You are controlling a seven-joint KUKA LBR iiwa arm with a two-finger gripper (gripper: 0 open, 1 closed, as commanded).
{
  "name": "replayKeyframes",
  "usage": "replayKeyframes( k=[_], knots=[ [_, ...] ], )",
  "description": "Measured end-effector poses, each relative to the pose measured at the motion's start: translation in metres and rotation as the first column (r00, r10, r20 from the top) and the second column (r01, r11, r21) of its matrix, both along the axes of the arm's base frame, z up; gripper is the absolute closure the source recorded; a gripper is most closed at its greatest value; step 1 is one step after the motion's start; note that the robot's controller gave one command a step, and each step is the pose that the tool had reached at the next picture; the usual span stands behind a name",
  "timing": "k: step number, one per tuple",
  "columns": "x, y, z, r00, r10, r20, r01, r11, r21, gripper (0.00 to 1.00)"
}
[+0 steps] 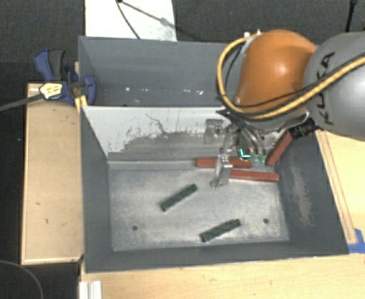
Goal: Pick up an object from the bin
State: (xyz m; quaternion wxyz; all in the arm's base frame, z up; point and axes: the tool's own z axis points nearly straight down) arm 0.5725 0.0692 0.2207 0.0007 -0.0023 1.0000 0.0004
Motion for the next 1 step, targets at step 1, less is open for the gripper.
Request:
replayKeyframes(
  k=[1],
  knots=[
    [-0.0150,0.0652,-0.1526,0.853,0.522,-0.003,-0.522,0.853,0.002,0.00]
  ],
)
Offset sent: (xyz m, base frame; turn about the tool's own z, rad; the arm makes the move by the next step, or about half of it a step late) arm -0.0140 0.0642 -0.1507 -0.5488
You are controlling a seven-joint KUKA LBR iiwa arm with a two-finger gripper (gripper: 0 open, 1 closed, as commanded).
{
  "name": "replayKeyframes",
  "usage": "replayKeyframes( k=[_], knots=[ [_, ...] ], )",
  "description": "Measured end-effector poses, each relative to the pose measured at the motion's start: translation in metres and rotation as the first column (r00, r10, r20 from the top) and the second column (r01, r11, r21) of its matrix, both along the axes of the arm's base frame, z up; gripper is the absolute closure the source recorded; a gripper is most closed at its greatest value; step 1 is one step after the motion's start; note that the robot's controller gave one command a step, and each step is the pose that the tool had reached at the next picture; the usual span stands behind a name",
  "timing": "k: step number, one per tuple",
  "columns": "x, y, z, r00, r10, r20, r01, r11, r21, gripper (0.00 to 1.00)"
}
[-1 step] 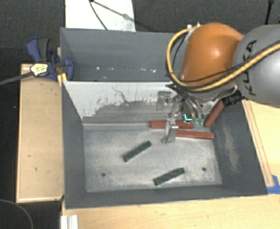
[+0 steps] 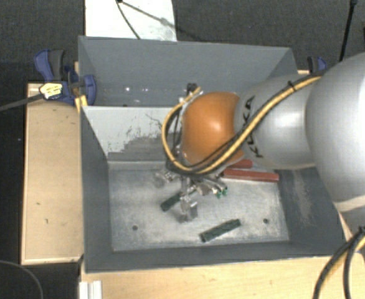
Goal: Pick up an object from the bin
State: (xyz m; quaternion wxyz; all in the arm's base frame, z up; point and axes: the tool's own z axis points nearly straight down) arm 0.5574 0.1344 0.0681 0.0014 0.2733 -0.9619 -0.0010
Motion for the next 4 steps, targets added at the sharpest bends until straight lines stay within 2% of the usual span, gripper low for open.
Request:
replayKeyframes(
  k=[1,2,3,4],
  knots=[
    [-0.001,-0.004,0.034,1.000,-0.015,0.010,0.015,1.000,0.002,0.00],
    [0.013,-0.004,0.037,0.996,0.083,0.011,-0.083,0.997,0.002,0.00],
    [0.013,-0.006,0.001,0.981,0.193,0.003,-0.193,0.981,0.000,0.00],
    [0.014,-0.006,0.002,0.982,0.188,0.004,-0.188,0.982,0.000,0.00]
  ],
)
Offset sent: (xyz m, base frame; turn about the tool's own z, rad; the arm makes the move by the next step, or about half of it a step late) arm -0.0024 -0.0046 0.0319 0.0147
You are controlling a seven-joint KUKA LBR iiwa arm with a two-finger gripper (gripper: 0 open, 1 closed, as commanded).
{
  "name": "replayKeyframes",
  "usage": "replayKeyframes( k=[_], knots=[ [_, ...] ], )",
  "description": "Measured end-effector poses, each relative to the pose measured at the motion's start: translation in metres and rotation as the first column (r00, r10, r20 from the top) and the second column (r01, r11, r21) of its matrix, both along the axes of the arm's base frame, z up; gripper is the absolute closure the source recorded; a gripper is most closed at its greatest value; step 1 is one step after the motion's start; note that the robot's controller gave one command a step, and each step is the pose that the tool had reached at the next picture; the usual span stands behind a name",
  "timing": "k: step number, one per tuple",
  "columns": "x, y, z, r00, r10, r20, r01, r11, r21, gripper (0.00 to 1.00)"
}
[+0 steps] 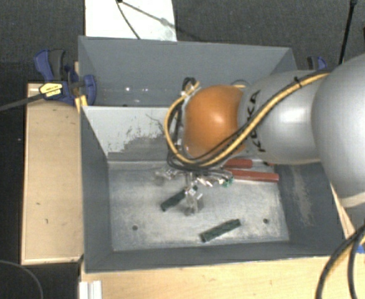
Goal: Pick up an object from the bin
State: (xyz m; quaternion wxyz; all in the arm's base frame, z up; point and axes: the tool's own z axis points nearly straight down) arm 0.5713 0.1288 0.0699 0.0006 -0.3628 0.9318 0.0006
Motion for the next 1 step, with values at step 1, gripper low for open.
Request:
replayKeyframes(
  k=[1],
  knots=[
    [0.0000,-0.0001,0.0001,1.000,-0.002,0.000,0.002,1.000,0.000,1.00]
  ],
)
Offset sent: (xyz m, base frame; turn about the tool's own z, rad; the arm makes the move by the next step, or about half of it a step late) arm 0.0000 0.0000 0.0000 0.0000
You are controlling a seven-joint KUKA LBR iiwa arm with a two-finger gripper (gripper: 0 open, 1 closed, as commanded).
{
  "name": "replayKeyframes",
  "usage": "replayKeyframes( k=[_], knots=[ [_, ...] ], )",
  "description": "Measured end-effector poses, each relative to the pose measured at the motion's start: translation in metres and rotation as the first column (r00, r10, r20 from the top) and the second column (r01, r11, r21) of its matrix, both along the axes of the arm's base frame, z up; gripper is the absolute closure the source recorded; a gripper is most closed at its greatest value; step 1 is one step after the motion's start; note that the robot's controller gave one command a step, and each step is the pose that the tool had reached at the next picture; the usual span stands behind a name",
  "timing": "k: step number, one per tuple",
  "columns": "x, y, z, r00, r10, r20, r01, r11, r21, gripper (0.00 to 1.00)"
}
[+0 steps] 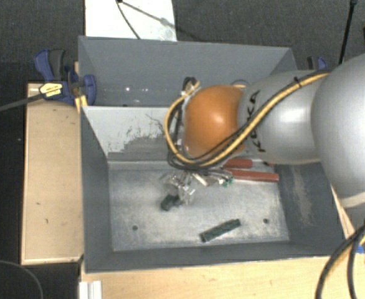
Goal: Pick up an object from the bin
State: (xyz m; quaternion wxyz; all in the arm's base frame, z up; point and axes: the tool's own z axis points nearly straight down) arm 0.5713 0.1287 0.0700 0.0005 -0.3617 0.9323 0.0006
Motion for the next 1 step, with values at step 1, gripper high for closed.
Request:
replayKeyframes(
  k=[1],
  knots=[
    [0.0014,0.0006,0.0265,1.000,-0.005,0.005,0.005,1.000,0.001,1.00]
  ],
)
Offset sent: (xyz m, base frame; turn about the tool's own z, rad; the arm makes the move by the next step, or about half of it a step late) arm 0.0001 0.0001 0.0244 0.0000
